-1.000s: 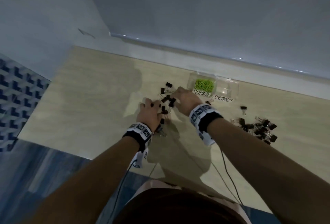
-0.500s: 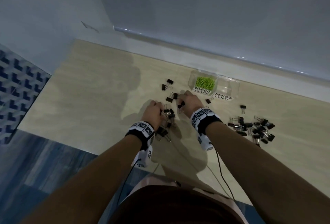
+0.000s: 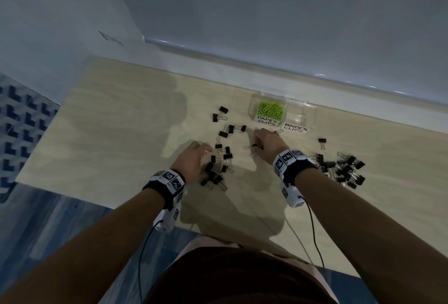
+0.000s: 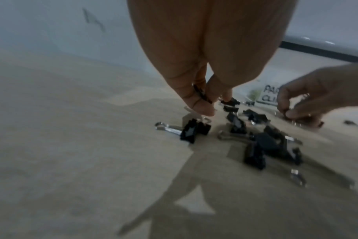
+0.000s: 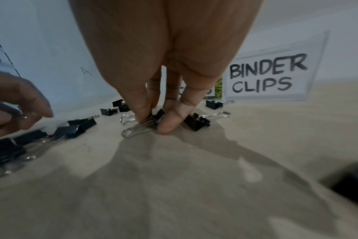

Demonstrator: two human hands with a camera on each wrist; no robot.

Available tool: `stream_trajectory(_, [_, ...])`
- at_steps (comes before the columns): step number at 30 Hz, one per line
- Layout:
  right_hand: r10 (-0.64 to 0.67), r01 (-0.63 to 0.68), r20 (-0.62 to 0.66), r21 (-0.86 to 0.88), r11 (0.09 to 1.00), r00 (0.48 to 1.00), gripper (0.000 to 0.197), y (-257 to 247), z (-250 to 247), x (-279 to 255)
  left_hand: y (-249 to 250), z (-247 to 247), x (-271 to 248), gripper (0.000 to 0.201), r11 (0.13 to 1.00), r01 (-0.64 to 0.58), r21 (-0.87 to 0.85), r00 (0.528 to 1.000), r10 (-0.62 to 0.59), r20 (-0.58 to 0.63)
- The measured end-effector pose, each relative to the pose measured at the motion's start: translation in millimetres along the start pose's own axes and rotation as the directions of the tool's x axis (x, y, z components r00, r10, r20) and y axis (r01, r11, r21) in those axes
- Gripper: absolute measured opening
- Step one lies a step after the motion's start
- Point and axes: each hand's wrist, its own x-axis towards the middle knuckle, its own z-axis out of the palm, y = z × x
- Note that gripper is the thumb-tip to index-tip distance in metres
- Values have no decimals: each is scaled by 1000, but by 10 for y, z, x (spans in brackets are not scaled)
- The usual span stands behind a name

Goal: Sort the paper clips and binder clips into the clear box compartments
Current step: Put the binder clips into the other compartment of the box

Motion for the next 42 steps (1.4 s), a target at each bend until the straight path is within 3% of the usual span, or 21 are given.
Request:
stream_trajectory(3, [-46,46,-14,24,999,999,15,39,7,-120,52,64,-38,31,999,17,39,999,-18,27])
stream_trajectory(7, [-36,38,-57,44,998,998,20,93,68,-229,150,115,-43,32,997,4,75,1000,-5,9])
stream_trajectory(11, [10,2,-112,104,995,994,20,116,115,-282,198,128,0,15,995,14,99,1000,-13,-16])
stream_trajectory(15, [99,-47,-227,221,974,969,13,164,130,-360,220,118,59,20,989,61,134,997,-66,31])
stream_trajectory(20, [241,-45,-422,422,905,874,21,314,-85,-485,223,111,134,23,982,25,189,994,-44,96])
stream_trajectory(23, [283,1,-524,476,880,803,20,417,-412,-471,245,39,219,18,993,31,111,989,-47,140])
stream_trajectory(27, [415,-70,-575,526,847,705,20,623,-788,-272,546,-150,404,9,999,-43,1,985,42,168])
stream_trajectory(31, [388,-164,-526,422,891,757,13,762,-841,-172,1245,-227,795,12,971,-227,-74,972,230,39])
stream_trajectory(36, [302,-122,-598,322,939,742,10,783,-552,-407,2113,16,1382,24,966,-257,-34,966,257,1])
stream_trajectory(38, [243,-102,-531,281,954,812,12,742,-341,-526,2303,101,1547,30,962,-269,34,963,268,41])
stream_trajectory(40, [196,-123,-359,217,968,913,15,702,-113,-581,2362,164,1641,39,952,-293,88,952,281,122])
stream_trajectory(42, [131,-117,-170,90,989,977,28,624,65,-571,2323,184,1649,45,943,-318,100,940,301,161])
